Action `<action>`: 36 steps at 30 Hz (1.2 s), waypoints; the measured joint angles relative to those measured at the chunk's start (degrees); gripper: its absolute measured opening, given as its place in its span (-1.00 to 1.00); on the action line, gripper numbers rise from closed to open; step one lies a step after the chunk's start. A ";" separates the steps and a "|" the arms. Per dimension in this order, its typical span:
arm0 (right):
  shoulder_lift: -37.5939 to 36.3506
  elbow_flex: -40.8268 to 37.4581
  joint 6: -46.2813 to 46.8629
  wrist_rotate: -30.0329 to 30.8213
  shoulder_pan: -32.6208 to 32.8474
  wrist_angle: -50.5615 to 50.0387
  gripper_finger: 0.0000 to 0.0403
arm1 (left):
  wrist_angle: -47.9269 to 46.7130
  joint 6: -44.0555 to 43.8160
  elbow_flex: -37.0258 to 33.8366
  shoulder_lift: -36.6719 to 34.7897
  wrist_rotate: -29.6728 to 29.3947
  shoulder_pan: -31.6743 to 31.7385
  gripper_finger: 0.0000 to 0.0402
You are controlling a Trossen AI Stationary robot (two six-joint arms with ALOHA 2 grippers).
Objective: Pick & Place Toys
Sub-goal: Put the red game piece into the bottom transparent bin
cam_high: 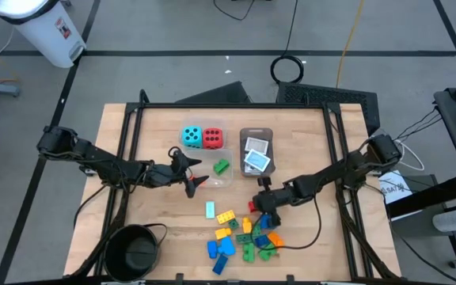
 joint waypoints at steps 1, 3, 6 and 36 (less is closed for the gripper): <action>-0.93 0.02 -0.17 0.36 0.13 0.38 -0.79 | 0.02 -0.86 0.00 0.00 0.01 0.00 0.77; -3.69 0.02 -0.30 3.39 0.96 0.15 -0.79 | 0.45 -2.13 0.00 0.00 0.02 0.00 0.77; -7.58 0.13 -1.82 7.89 2.78 0.96 -0.79 | 3.75 -1.06 0.00 0.02 1.04 -0.13 0.77; -19.23 -8.79 -2.58 3.59 6.43 20.22 -0.79 | -16.11 43.29 45.04 31.44 2.38 -11.61 0.51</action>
